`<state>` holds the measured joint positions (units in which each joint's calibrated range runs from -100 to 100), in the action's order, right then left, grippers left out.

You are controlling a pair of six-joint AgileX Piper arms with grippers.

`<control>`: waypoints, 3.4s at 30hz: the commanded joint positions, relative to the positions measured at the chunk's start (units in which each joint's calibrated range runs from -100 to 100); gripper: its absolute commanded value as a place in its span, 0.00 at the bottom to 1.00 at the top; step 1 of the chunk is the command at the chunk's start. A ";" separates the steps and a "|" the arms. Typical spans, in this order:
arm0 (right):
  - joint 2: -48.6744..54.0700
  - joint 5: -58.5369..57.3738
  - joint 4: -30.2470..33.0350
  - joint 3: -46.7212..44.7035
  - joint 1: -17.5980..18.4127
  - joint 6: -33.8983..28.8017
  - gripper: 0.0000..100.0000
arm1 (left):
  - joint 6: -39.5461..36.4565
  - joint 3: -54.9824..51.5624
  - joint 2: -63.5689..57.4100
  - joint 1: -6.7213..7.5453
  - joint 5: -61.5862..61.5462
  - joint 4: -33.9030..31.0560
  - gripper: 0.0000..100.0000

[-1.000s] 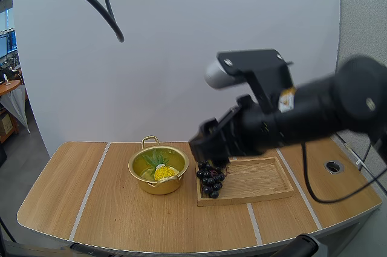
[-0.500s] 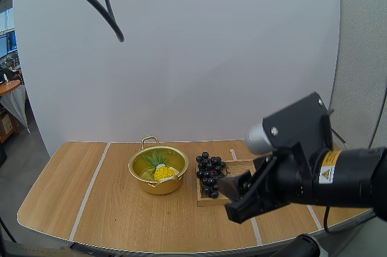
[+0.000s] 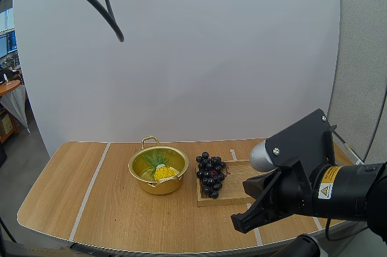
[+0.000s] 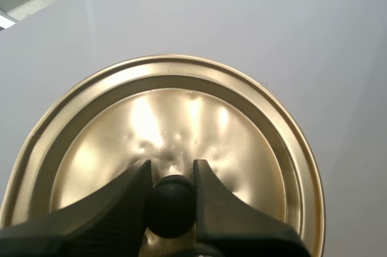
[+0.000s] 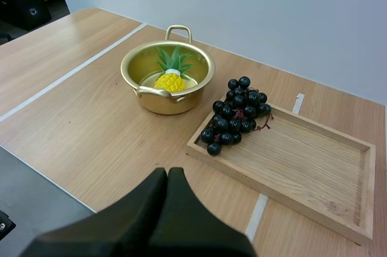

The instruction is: Open the pot, put the pineapple inside, and close it

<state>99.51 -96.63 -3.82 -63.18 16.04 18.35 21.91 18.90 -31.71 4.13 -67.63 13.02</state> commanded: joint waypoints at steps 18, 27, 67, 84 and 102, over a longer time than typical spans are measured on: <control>0.49 0.74 0.43 -0.17 -0.20 -0.23 0.00 | -0.16 0.50 -0.51 0.07 1.35 -0.41 0.00; 0.49 0.74 0.43 -0.17 -0.20 -0.23 0.00 | -0.16 0.50 -0.86 0.07 -17.42 -1.44 0.00; 0.49 0.74 0.31 -0.17 -0.20 -0.23 0.00 | 10.25 -48.92 21.43 0.07 -6.40 0.43 0.00; 0.49 0.74 0.31 -0.17 -0.20 -0.23 0.00 | 15.28 -48.92 32.39 0.07 2.05 6.54 0.00; 0.49 0.74 0.31 -0.17 -0.20 -0.23 0.00 | 20.73 -49.09 36.90 -3.91 -5.36 13.58 0.00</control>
<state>99.51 -96.63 -3.82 -63.18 16.04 18.20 37.00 -29.81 3.58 1.79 -68.40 22.33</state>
